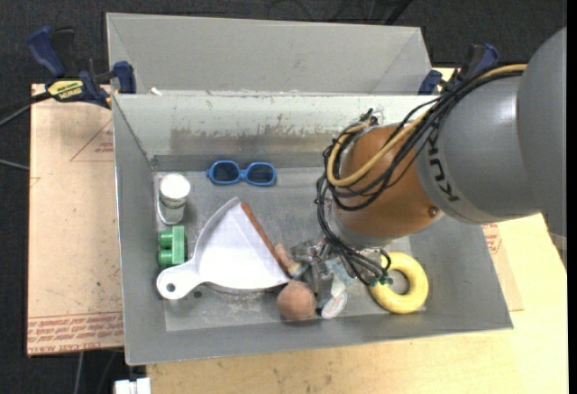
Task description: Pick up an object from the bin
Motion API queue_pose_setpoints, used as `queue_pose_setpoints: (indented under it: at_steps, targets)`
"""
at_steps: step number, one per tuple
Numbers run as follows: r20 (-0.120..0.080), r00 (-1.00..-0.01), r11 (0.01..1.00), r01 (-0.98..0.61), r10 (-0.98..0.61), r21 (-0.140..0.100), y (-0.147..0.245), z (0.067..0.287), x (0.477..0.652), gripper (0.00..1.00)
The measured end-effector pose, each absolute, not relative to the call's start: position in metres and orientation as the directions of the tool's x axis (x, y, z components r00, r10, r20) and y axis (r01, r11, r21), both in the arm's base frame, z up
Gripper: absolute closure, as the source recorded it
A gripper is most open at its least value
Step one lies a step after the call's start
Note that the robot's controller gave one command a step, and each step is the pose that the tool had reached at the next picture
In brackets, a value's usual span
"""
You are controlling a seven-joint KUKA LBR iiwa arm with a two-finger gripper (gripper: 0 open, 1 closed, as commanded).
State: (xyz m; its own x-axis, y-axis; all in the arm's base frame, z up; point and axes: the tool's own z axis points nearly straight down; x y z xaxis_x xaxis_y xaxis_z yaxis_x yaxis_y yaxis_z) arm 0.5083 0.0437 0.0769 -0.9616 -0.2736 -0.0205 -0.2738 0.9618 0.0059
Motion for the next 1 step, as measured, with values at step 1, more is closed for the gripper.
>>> queue_pose_setpoints:
  at_steps: [1]
  targets:
    - [-0.017, -0.961, 0.961, -0.277, -0.277, 0.007, 0.0435, 0.0811, 0.5068, 1.00]
